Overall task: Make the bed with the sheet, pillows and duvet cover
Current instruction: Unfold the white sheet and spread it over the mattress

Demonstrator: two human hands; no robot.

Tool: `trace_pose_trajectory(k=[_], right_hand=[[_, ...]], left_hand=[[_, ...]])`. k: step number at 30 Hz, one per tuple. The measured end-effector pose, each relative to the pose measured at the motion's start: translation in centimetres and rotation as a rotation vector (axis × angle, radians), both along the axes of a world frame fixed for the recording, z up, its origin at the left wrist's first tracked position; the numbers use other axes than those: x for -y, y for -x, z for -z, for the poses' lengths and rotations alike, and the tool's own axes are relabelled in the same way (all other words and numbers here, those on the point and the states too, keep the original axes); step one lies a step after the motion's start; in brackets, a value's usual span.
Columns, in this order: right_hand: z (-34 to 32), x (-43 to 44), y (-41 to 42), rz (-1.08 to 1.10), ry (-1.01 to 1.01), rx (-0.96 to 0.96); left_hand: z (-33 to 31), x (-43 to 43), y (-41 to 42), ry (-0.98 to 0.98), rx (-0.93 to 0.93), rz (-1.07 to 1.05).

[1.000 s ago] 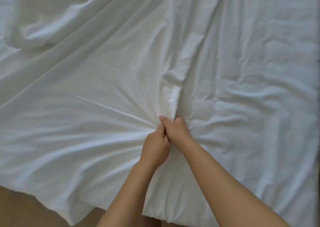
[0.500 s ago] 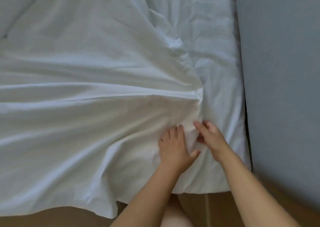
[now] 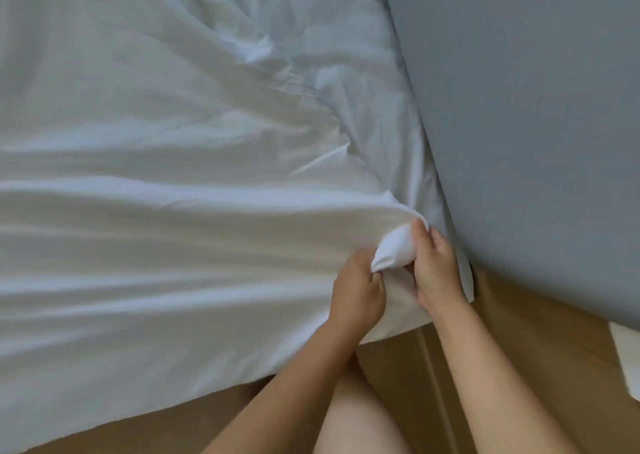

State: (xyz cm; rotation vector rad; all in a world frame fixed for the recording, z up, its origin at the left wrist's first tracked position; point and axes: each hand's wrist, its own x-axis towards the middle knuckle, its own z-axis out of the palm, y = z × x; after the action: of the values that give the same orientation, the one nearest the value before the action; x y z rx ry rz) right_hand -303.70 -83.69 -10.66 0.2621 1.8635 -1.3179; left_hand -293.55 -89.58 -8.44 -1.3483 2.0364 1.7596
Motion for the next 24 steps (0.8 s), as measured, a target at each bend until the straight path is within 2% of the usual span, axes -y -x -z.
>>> trace_pose_trajectory(k=[2, 4, 6, 8, 11, 14, 19, 21, 24], right_hand=[[-0.3, -2.1, -0.2, -0.129, 0.079, 0.24], [-0.6, -4.1, -1.3, -0.301, 0.074, 0.448], [-0.6, -5.6, -2.0, -0.47, -0.024, 0.439], [0.2, -6.9, -1.5, -0.442, -0.248, 0.209], [2.0, -8.8, -0.4, -0.187, -0.556, -0.209], [3.4, -8.5, -1.3, -0.172, -0.684, -0.299], [3.1, -5.6, -4.0, -0.387, -0.915, -0.562], [2.4, -4.3, -6.2, -0.529, -0.915, -0.617], [1.8, -1.3, -11.4, -0.864, -0.785, -0.588]], left_hand=[[0.0, 0.5, 0.9, -0.234, -0.062, -0.087], [0.5, 0.7, 0.7, -0.551, -0.036, -0.197], [0.9, 0.6, 0.4, -0.679, 0.029, -0.23], [1.3, 0.4, 0.3, -0.58, 0.074, -0.131], [1.6, 0.0, 0.6, -0.396, 0.095, 0.072], [2.4, -0.1, 0.1, -0.236, 0.175, 0.314], [2.6, 1.7, -4.4, 0.046, 0.249, 0.524], [2.5, 3.2, -7.6, 0.128, 0.292, 0.523], [1.8, 5.6, -13.9, 0.139, 0.395, 0.445]])
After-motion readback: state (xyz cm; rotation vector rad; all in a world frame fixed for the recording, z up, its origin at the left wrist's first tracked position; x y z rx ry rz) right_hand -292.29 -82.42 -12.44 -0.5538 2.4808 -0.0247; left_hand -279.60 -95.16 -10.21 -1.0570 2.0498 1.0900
